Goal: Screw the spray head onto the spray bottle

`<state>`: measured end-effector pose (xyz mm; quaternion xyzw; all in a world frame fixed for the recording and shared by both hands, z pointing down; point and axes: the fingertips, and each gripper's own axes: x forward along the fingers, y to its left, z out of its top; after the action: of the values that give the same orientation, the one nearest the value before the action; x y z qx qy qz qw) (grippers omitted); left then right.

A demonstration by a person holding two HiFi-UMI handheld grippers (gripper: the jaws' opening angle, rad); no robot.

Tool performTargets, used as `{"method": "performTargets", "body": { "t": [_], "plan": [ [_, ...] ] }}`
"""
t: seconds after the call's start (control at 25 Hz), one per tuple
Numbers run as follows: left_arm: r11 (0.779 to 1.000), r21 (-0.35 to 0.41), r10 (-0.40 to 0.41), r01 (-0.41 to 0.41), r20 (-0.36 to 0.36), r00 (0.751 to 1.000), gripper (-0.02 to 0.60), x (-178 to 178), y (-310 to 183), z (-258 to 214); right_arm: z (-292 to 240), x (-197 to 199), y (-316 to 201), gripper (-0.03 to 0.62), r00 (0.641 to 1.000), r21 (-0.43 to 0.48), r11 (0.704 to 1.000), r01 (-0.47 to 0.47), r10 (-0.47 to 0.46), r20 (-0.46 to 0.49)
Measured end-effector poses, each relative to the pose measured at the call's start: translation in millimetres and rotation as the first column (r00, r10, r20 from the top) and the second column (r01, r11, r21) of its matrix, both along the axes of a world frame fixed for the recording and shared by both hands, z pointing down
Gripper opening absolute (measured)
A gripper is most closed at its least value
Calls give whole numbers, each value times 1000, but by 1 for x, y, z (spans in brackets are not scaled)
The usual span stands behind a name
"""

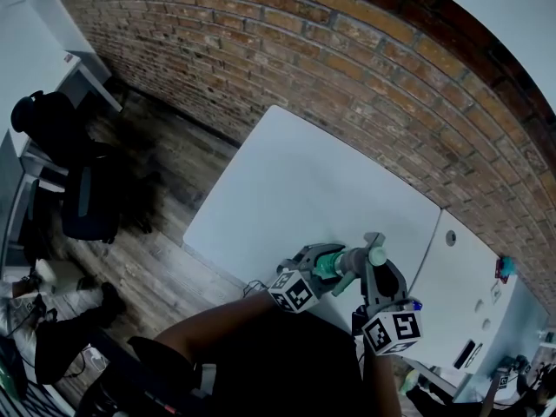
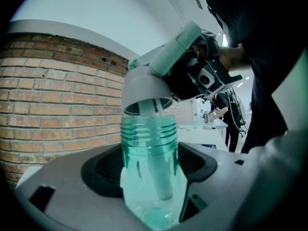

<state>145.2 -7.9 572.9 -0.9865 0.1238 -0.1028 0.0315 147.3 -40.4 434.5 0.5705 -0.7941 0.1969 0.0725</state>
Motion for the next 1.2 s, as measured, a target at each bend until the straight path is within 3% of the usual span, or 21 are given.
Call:
{"method": "performTargets", "body": {
  "t": [0.64, 1.2],
  "plan": [
    [1000, 1, 4, -4, 0, 1000, 324, 1, 3, 1, 9, -10, 5, 67, 1000, -27, 999, 29, -29, 10],
    [1000, 9, 3, -3, 0, 1000, 324, 0, 1, 1, 8, -18, 10, 67, 998, 42, 997, 63, -62, -20]
  ]
}}
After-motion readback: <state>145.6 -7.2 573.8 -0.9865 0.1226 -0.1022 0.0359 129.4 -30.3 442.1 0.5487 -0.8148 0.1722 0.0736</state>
